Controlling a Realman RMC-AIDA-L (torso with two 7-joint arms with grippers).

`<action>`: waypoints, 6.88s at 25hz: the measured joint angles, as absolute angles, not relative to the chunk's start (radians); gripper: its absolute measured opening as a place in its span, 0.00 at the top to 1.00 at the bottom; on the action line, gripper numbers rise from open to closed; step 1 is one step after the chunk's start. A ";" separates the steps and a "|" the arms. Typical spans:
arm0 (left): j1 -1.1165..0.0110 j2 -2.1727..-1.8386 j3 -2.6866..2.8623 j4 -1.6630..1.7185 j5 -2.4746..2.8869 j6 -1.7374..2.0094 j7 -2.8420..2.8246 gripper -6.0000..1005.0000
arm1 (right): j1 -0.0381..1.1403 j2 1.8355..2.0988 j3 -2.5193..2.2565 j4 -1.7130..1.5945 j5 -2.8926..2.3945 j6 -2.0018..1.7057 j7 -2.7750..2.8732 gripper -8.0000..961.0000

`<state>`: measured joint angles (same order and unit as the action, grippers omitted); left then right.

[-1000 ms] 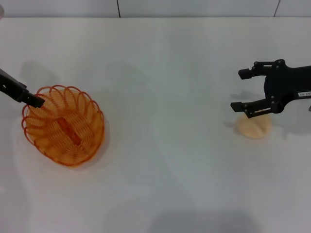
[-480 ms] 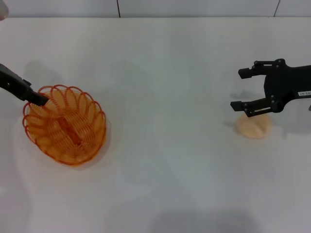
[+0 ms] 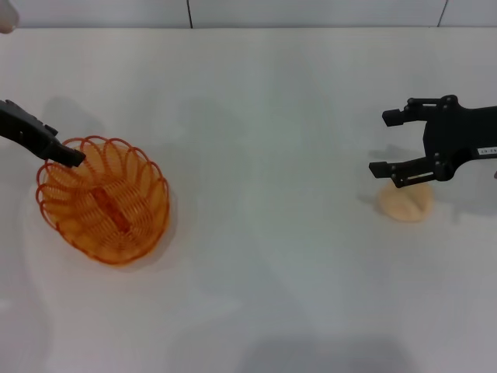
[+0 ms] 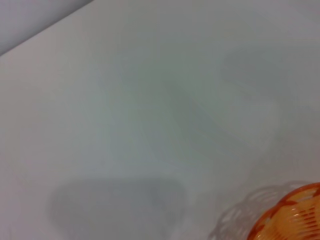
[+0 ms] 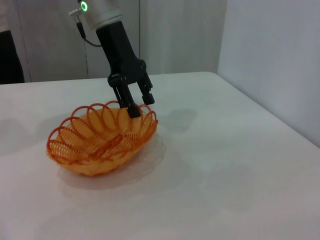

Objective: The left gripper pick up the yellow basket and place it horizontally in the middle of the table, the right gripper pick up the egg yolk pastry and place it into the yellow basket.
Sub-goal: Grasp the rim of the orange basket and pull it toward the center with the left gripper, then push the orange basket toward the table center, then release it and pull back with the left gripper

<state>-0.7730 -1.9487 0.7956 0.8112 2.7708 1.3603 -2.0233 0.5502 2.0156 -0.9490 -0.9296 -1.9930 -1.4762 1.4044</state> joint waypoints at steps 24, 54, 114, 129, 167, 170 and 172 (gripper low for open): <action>-0.764 -1.954 0.792 0.753 2.724 1.310 -1.991 0.59 | 0.536 2.013 -0.937 -0.935 -1.959 -1.476 1.405 0.11; -0.734 -2.075 0.853 1.107 2.586 1.617 -2.313 0.92 | 0.491 2.014 -0.948 -0.984 -1.929 -1.487 1.395 0.12; -0.800 -2.079 1.020 0.792 2.449 1.309 -2.786 0.92 | 0.431 2.014 -0.945 -1.035 -1.895 -1.514 1.317 0.13; -0.791 -2.082 1.046 0.782 2.383 1.314 -2.792 0.90 | 0.431 2.014 -0.945 -1.024 -1.895 -1.514 1.316 0.13; -0.677 -2.063 0.947 0.898 2.324 1.400 -2.709 0.28 | 0.416 2.011 -0.936 -1.024 -1.896 -1.508 1.318 0.14; -0.644 -2.052 0.946 0.943 2.243 1.418 -2.653 0.29 | 0.416 2.011 -0.936 -1.023 -1.897 -1.505 1.326 0.14; -0.623 -2.042 0.945 0.963 2.186 1.438 -2.602 0.29 | 0.416 2.009 -0.938 -1.024 -1.905 -1.510 1.335 0.14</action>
